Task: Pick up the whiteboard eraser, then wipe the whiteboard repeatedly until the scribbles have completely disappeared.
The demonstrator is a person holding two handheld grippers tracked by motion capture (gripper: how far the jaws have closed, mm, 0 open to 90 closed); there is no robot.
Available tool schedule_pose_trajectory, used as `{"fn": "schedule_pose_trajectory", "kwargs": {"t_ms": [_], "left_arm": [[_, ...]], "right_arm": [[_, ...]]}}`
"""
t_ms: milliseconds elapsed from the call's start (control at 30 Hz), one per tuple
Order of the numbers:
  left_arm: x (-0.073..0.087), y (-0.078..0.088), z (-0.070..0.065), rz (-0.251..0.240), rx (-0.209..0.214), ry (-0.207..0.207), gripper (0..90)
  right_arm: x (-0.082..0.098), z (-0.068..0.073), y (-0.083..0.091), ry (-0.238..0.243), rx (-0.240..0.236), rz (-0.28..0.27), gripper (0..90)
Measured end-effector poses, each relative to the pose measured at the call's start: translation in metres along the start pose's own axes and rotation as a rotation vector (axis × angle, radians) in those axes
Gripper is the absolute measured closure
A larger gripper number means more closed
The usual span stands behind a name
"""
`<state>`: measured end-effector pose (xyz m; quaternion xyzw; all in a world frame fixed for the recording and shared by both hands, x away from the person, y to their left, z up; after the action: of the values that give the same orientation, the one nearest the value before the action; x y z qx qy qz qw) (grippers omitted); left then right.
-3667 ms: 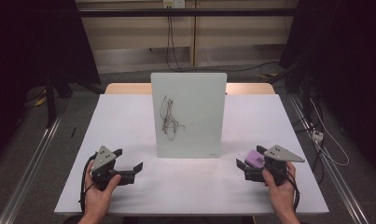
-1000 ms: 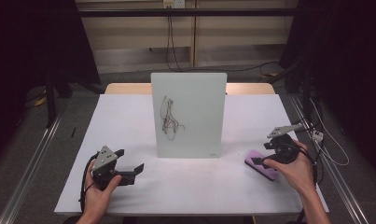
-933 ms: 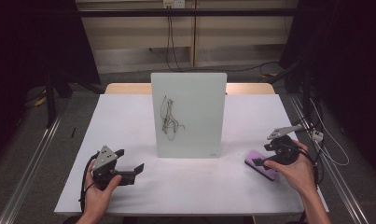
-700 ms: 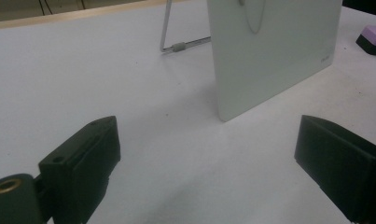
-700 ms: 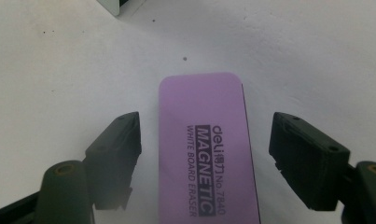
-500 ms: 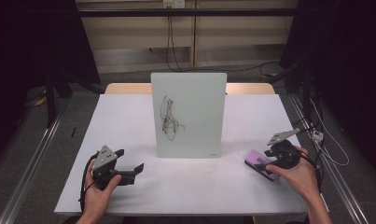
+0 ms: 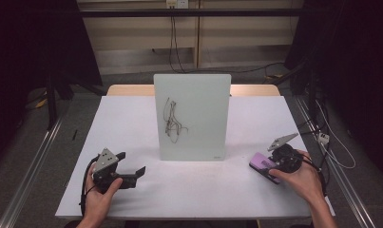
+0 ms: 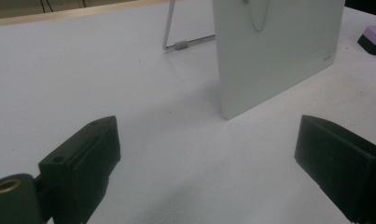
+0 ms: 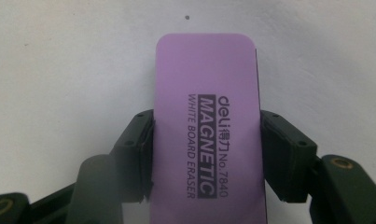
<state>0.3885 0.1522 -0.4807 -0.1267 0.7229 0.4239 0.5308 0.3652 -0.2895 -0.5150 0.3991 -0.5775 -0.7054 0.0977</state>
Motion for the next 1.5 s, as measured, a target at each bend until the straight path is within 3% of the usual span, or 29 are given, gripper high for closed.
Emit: {"fn": "schedule_pose_trajectory", "kwargs": {"t_ms": [67,400,600,1100,1500], "left_arm": [[0.0,0.0,0.0,-0.004,0.001,0.007,6.9],[0.002,-0.002,0.0,0.005,0.001,0.011,6.9],[0.003,0.0,0.003,0.001,-0.002,0.025,6.9],[0.003,-0.002,-0.003,0.012,0.008,0.0,6.9],[0.006,-0.003,0.0,0.02,0.006,0.009,6.9]], "right_arm": [[0.0,0.0,0.0,0.014,0.005,0.006,41.4],[-0.001,0.001,0.001,-0.023,-0.013,0.004,41.6],[-0.009,0.002,0.005,-0.023,-0.013,-0.036,41.7],[-0.018,0.001,0.012,-0.05,-0.026,-0.127,41.7],[-0.031,0.006,0.018,-0.057,-0.064,-0.196,41.7]]}}
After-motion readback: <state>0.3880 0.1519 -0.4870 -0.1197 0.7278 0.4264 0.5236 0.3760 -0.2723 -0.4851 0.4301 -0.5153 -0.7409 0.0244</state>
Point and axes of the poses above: each handheld gripper's, and its own axes: y roughly backward along the jaws, x roughly out of its underside, z roughly to its left, the point moved 10 cm from there along -y, roughly forward along the jaws
